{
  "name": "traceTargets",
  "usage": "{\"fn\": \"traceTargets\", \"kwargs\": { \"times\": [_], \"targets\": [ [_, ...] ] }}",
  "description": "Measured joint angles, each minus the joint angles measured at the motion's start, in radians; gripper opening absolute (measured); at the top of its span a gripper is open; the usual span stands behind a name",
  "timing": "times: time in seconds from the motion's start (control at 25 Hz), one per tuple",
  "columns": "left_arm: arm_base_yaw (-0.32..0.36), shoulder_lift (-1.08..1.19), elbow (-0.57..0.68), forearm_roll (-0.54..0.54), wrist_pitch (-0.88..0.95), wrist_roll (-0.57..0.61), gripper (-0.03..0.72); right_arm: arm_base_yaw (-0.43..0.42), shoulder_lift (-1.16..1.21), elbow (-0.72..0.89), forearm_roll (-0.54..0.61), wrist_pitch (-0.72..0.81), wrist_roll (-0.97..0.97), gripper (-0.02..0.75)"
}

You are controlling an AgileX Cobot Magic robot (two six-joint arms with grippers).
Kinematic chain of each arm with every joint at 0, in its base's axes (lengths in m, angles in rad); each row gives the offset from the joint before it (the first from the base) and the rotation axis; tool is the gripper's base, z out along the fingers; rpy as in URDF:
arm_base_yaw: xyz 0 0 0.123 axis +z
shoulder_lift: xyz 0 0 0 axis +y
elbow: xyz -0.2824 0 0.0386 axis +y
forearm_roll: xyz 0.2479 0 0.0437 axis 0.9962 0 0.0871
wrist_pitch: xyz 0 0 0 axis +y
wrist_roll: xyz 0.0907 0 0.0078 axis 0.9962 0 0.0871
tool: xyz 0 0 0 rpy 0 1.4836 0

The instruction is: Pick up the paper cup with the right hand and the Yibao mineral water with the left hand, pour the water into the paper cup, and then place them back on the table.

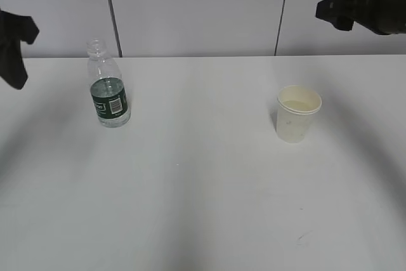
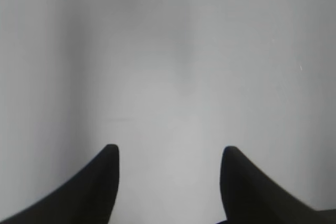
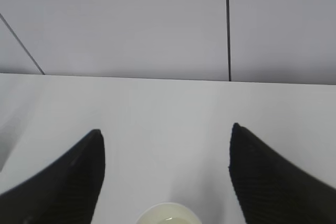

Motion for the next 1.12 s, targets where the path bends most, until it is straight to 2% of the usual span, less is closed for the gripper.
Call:
{"fn": "traceTargets", "kwargs": {
  "times": [0.52,0.88,1.0,1.12],
  "targets": [
    [0.000,-0.534,0.432,-0.002,0.002,0.004,0.348,0.000,-0.020,0.000,-0.033,0.003,0.026,0.577],
    [0.000,-0.974,0.720,-0.002,-0.103,0.006,0.342,0.000,-0.020,0.000,-0.041,0.004,0.033,0.577],
    [0.000,-1.112,0.799,-0.002,-0.103,0.011,0.342,0.000,-0.020,0.000,-0.043,0.006,0.035,0.577],
    [0.000,-1.248,0.824,-0.010,-0.117,0.025,0.342,0.000,-0.020,0.000,-0.043,0.008,0.035,0.577]
  ]
}}
